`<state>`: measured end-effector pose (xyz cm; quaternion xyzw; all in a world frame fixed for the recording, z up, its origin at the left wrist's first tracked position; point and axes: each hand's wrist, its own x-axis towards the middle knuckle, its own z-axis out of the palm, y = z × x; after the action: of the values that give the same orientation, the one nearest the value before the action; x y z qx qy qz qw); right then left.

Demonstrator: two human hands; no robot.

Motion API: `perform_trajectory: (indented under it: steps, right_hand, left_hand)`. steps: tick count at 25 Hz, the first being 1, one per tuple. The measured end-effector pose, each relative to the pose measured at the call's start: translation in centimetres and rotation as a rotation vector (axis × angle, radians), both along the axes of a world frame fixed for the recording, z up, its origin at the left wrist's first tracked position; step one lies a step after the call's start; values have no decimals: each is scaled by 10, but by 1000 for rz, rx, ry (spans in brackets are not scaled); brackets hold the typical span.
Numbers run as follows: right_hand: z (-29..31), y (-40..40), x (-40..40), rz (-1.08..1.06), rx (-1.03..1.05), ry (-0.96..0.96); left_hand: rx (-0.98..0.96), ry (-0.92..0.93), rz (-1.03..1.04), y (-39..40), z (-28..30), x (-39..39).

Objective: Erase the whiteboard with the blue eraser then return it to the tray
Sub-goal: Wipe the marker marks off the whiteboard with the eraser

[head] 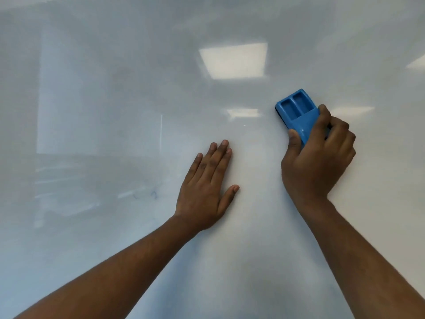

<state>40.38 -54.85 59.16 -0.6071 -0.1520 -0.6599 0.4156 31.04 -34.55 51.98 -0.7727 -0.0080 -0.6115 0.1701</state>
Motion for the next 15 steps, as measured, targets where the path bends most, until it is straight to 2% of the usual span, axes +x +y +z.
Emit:
perform_trajectory:
  steps: [6,9,12,15]
  right_hand:
    - [-1,31,-8,-39,145,65]
    - [-6,55,-22,-31,206,101]
    - [-38,114,-56,-43,65,61]
    - [-84,189,-90,-59,-96,-65]
  left_hand:
    - [-52,1,2,88,-14,-44]
    - [-13,11,-28,137,-17,-65]
    - [11,-31,-59,177,-21,-82]
    - [-6,-53,-100,218,-28,-97]
